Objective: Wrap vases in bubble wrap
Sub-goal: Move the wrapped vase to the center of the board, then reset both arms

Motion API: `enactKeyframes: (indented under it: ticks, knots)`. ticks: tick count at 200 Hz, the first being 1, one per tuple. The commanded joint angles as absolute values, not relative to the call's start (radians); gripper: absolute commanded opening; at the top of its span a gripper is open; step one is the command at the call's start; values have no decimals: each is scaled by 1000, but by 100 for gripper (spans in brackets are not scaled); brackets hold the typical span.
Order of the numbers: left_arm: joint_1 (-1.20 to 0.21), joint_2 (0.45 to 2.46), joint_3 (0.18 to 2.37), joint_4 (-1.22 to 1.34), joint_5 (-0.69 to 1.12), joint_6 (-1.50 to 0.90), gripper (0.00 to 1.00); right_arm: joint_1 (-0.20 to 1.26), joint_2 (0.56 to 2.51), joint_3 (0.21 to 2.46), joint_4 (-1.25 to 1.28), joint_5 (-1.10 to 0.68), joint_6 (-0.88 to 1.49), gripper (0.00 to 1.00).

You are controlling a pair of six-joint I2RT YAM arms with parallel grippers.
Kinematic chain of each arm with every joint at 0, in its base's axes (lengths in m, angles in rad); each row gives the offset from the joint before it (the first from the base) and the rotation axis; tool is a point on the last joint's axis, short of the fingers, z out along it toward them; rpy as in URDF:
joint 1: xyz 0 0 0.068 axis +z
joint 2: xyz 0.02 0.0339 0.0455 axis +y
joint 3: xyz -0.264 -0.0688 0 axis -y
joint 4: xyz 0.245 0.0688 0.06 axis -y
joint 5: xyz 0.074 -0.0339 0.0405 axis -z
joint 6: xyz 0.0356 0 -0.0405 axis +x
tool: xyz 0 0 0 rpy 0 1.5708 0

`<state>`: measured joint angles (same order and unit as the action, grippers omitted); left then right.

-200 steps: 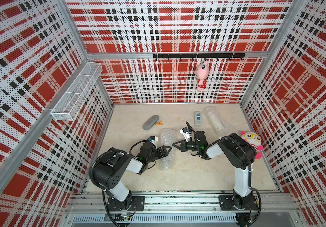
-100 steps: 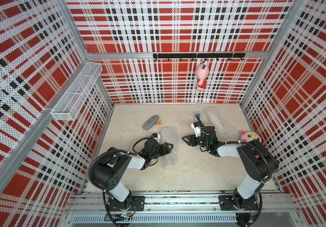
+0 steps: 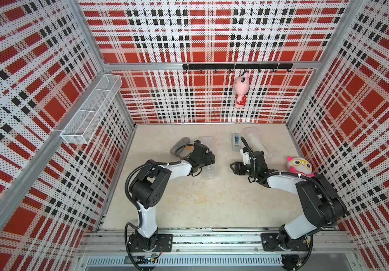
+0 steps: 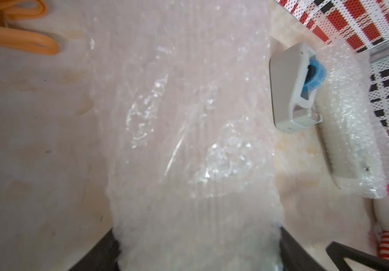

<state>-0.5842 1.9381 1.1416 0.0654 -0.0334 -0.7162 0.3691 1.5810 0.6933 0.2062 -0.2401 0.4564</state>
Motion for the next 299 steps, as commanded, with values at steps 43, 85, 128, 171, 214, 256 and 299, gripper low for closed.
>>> enactKeyframes:
  ticks: [43,85,128,171,214,256,299]
  knots:
    - [-611,1954,1211,-20,-122,-665,67,349,1529,675,182,-223,438,60]
    - [-623,1921,1242,-85,-171,-630,98,347,1518,675,183,-230,443,60]
    - [-634,1864,1272,-167,-254,-605,98,347,1503,672,189,-246,446,60]
    - [-638,1782,1281,-241,-316,-582,98,347,1468,692,154,-224,423,62]
    - [-637,1654,1251,-307,-496,-514,98,344,1366,743,95,-19,339,73]
    - [-595,1514,1147,-298,-705,-485,98,333,1323,713,154,609,286,90]
    - [-463,1362,955,-189,-712,-523,98,330,1412,495,725,912,-99,95]
